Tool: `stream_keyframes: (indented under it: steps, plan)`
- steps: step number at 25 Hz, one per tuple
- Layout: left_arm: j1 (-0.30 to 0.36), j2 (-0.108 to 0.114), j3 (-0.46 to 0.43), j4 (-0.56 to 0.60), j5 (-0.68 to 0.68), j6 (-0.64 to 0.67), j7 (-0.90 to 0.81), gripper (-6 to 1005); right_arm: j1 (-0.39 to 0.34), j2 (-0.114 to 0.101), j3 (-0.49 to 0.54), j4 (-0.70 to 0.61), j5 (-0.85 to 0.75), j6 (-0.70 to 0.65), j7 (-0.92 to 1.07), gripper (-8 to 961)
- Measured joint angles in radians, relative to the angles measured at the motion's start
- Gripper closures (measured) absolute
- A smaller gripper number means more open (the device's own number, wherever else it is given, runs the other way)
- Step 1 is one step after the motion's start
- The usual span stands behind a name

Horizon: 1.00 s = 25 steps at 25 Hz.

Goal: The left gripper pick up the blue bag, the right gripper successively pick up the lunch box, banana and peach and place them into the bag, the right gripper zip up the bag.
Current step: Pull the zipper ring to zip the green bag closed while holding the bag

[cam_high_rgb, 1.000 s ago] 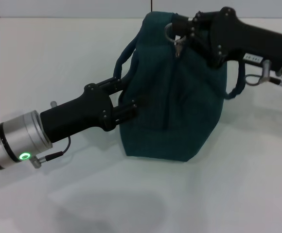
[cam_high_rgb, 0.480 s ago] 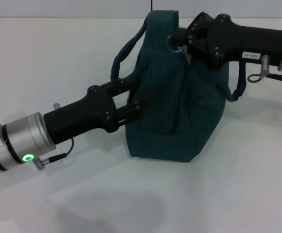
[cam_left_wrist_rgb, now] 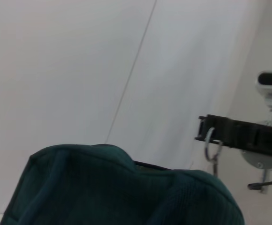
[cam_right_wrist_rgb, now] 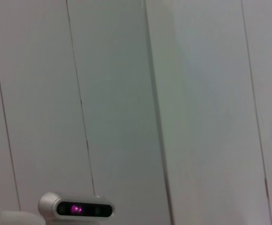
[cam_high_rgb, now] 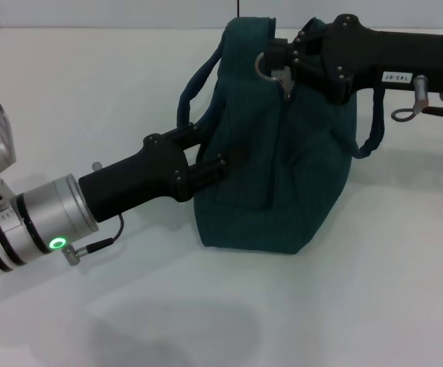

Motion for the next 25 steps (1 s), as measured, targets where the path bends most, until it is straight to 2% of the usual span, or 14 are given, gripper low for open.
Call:
stream_keyframes:
  steps: [5, 11, 16, 18, 25]
  plan:
    - [-0.019, -0.001, 0.001, -0.019, -0.006, -0.003, 0.009, 390, 0.005, -0.002, 0.027, -0.019, -0.069, 0.023, 0.077, 942]
    - [-0.025, -0.002, 0.002, -0.040, -0.011, -0.001, 0.067, 536, 0.006, 0.016, 0.078, -0.020, -0.158, 0.052, 0.122, 942]
    - [-0.025, -0.004, 0.002, -0.041, -0.008, 0.003, 0.070, 729, 0.002, 0.011, 0.092, -0.021, -0.162, 0.056, 0.138, 941]
    - [-0.025, -0.004, 0.004, -0.041, -0.004, 0.011, 0.073, 868, -0.001, 0.009, 0.109, -0.021, -0.163, 0.057, 0.146, 941]
    - [-0.019, -0.002, 0.018, -0.042, 0.000, 0.049, 0.123, 872, -0.005, 0.009, 0.129, -0.012, -0.165, 0.100, 0.151, 941]
